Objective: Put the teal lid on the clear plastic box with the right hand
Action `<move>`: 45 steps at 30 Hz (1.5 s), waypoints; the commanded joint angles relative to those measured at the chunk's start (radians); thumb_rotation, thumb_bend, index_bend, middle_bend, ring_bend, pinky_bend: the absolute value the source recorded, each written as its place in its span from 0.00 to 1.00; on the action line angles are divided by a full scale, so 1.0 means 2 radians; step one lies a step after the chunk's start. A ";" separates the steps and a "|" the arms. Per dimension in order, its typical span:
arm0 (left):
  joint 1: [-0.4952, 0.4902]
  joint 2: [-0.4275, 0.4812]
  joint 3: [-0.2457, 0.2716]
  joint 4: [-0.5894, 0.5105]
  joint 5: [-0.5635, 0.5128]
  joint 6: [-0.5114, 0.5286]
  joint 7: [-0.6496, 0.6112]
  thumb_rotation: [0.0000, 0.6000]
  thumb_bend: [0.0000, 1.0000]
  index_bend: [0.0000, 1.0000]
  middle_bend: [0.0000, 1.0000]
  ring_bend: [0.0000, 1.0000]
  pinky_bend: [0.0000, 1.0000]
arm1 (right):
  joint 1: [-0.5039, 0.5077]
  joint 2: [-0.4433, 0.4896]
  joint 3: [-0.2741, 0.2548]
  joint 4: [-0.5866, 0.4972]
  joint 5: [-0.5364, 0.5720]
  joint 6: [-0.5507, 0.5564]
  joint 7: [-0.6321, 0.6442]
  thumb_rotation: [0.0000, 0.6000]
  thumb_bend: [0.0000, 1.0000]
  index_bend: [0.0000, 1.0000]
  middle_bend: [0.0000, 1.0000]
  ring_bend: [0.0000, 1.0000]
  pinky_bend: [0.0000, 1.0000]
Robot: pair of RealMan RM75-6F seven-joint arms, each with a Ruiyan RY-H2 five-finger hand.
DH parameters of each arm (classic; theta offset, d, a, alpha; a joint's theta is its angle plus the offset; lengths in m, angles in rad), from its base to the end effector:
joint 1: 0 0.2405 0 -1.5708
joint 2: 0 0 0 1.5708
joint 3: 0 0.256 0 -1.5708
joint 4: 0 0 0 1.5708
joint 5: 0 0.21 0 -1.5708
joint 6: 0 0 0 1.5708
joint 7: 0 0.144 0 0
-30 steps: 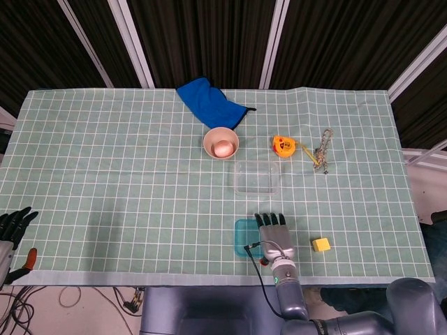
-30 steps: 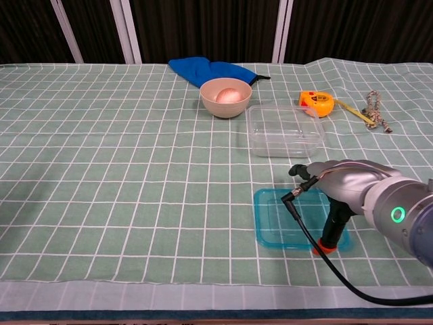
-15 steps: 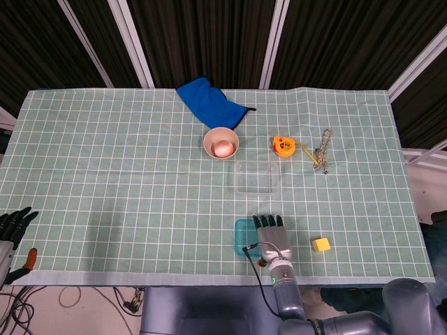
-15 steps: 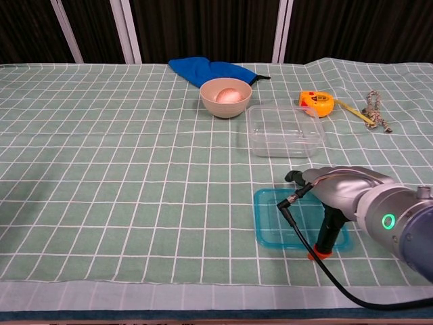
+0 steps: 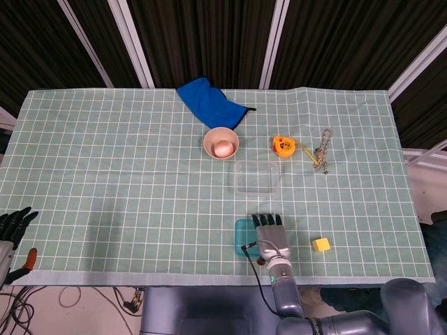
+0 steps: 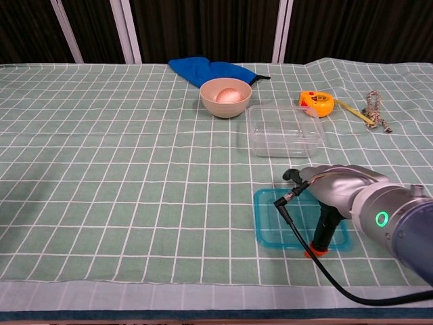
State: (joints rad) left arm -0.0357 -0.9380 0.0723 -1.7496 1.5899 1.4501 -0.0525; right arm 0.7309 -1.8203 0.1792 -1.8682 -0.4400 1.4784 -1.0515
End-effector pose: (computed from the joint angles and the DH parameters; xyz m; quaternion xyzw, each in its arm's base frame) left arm -0.3047 0.1374 0.1785 -0.6310 -0.4346 -0.3411 0.5446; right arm -0.1135 -0.2426 -0.0664 0.7014 -0.4923 0.1752 0.4848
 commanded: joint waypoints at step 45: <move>0.001 0.001 -0.001 -0.004 -0.007 -0.002 0.005 1.00 0.53 0.06 0.00 0.00 0.00 | 0.000 -0.015 0.005 0.020 0.002 -0.007 0.000 1.00 0.12 0.00 0.22 0.00 0.00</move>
State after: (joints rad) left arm -0.0332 -0.9363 0.0695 -1.7572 1.5755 1.4471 -0.0416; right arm 0.7305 -1.8498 0.1887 -1.8277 -0.4363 1.4649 -1.0503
